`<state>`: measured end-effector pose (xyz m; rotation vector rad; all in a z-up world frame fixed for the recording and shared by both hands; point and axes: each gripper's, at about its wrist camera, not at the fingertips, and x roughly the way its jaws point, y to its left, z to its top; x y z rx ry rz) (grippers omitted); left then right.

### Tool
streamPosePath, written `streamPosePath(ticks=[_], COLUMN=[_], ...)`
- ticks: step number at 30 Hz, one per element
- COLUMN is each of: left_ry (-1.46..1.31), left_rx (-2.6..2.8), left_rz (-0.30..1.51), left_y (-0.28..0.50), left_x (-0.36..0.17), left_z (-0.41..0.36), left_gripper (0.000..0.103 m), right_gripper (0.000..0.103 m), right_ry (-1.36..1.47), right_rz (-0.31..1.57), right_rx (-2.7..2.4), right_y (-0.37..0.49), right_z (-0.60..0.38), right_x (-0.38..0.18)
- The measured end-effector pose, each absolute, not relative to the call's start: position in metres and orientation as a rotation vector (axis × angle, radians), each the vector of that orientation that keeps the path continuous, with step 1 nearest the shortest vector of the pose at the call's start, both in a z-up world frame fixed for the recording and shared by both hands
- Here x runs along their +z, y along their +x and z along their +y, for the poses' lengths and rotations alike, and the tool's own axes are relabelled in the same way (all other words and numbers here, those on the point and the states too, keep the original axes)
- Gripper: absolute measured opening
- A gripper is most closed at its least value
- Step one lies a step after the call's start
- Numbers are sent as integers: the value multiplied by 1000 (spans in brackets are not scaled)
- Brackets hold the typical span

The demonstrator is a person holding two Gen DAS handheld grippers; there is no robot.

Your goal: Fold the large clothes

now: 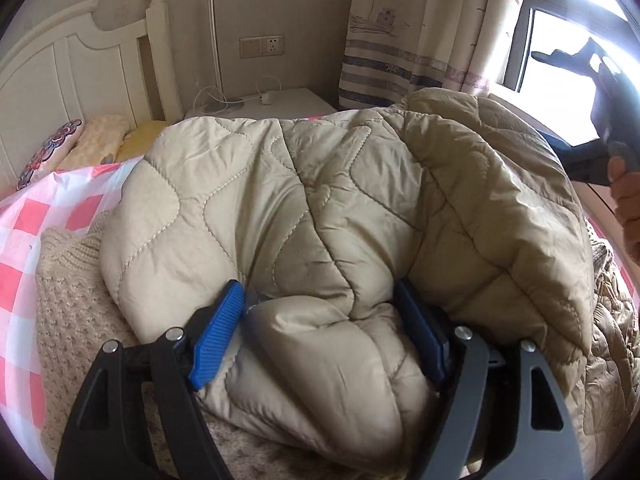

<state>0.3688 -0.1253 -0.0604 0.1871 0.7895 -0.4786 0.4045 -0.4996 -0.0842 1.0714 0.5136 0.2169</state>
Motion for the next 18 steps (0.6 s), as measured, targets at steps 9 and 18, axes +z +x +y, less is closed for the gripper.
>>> streamPosePath(ticks=[9,18], left_ry=[176,158], left_rx=[-478,-480], left_rz=[787,790], left_y=[362,365], left_x=[-62,-62], left_z=[-119,-114], left_gripper=[79,82], right_gripper=[86,86], right_ry=[140,45], right_rz=[530,825], right_rx=[197,174], right_y=[350,381], right_z=[-356,-353], right_x=[-47,-126])
